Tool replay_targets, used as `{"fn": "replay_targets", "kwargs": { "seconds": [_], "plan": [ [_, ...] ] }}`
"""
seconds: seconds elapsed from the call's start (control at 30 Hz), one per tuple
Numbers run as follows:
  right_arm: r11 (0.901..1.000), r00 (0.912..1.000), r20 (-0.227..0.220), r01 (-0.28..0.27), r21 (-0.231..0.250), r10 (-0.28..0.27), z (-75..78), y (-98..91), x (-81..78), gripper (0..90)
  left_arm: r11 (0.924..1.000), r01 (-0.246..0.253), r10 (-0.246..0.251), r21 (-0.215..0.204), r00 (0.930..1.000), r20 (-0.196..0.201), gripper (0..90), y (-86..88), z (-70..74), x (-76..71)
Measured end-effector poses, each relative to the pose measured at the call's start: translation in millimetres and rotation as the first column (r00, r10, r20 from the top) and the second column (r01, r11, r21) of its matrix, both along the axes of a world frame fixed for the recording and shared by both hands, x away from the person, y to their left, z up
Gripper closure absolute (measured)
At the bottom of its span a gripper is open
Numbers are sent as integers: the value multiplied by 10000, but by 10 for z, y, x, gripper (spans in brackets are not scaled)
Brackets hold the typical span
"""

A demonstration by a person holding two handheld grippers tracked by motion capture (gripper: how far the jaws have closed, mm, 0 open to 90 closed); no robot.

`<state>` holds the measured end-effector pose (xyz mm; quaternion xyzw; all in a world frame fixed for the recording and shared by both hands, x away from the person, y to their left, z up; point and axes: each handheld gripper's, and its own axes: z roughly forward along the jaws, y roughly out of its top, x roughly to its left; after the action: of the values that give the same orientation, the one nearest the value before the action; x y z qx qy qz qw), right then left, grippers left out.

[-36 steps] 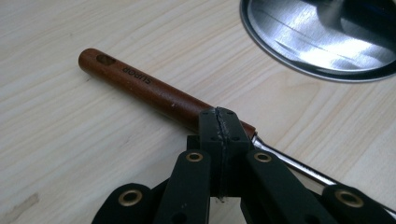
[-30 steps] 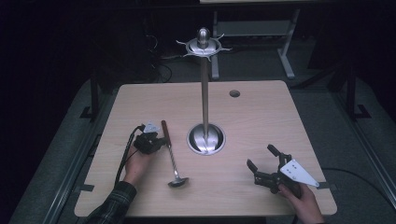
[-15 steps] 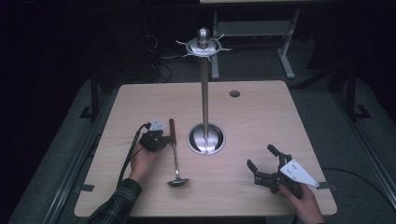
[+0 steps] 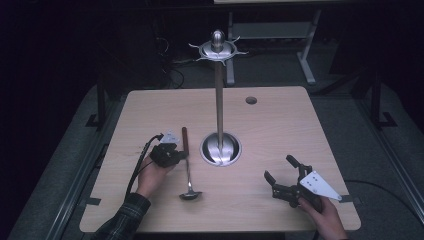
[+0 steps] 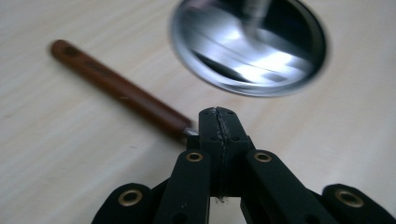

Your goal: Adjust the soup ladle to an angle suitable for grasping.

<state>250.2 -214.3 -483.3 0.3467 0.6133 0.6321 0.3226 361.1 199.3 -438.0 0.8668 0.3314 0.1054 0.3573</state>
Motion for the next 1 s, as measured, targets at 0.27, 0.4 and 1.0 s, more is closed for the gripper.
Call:
{"fn": "replay_targets", "kwargs": {
  "seconds": [0.27,0.4,1.0],
  "plan": [
    [10000,10000,3,7,-3,-7,0,1,0,63,9962,860,-867,-137,9945,-592,899,-101,111,-404],
    [10000,10000,17,17,-15,-17,-1,2,-1,63,9924,1228,-1227,-39,9883,-907,899,-165,87,-546],
    [10000,10000,39,27,-40,-27,-1,1,-4,63,9790,1833,-1652,886,9696,-1804,898,-259,-85,-572]
  ]
}}
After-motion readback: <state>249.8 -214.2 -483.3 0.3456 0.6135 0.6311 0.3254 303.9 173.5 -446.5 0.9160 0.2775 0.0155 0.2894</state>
